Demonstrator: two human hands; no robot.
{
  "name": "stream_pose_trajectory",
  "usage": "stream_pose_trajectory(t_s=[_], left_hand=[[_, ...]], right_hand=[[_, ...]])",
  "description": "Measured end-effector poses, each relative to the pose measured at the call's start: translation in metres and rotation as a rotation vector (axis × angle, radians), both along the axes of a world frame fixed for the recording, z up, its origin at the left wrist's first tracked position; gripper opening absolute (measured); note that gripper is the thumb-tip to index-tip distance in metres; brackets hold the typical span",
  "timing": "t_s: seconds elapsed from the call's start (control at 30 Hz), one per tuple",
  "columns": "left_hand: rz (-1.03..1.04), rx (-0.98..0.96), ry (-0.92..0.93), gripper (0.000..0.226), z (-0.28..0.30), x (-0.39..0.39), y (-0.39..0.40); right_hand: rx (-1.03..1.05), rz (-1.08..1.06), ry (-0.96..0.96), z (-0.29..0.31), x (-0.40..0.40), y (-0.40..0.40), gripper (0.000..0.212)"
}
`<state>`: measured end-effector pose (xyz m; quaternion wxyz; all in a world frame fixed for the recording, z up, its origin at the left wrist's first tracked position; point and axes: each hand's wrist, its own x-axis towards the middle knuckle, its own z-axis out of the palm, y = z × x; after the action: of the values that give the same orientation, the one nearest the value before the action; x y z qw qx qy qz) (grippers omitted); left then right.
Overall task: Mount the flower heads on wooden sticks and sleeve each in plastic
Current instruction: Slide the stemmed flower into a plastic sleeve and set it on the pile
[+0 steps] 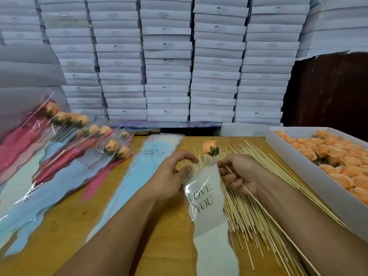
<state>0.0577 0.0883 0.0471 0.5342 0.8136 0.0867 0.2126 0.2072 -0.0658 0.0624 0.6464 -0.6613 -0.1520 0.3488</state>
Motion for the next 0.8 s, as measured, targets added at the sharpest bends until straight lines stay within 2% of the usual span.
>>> stream_pose_trajectory(t_s=[0.23, 0.37, 0.47, 0.67, 0.8], left_hand=[[-0.018, 0.061, -0.027, 0.016, -0.006, 0.006, 0.005], [-0.154, -0.11, -0.061, 0.01, -0.005, 0.005, 0.004], [-0.255, -0.197, -0.017, 0.007, -0.004, 0.005, 0.003], [-0.471, -0.401, 0.007, 0.01, 0.005, 0.0, -0.001], [-0.582, -0.489, 0.046, 0.018, 0.007, -0.005, -0.001]], right_hand=[[0.017, -0.018, 0.035, -0.001, 0.003, -0.001, 0.022], [0.015, -0.061, 0.012, 0.009, 0.012, -0.001, 0.022], [-0.014, -0.128, -0.067, 0.021, 0.029, 0.01, 0.02], [-0.061, -0.248, -0.138, 0.031, 0.059, 0.045, 0.016], [-0.112, -0.331, -0.189, 0.03, 0.073, 0.067, 0.024]])
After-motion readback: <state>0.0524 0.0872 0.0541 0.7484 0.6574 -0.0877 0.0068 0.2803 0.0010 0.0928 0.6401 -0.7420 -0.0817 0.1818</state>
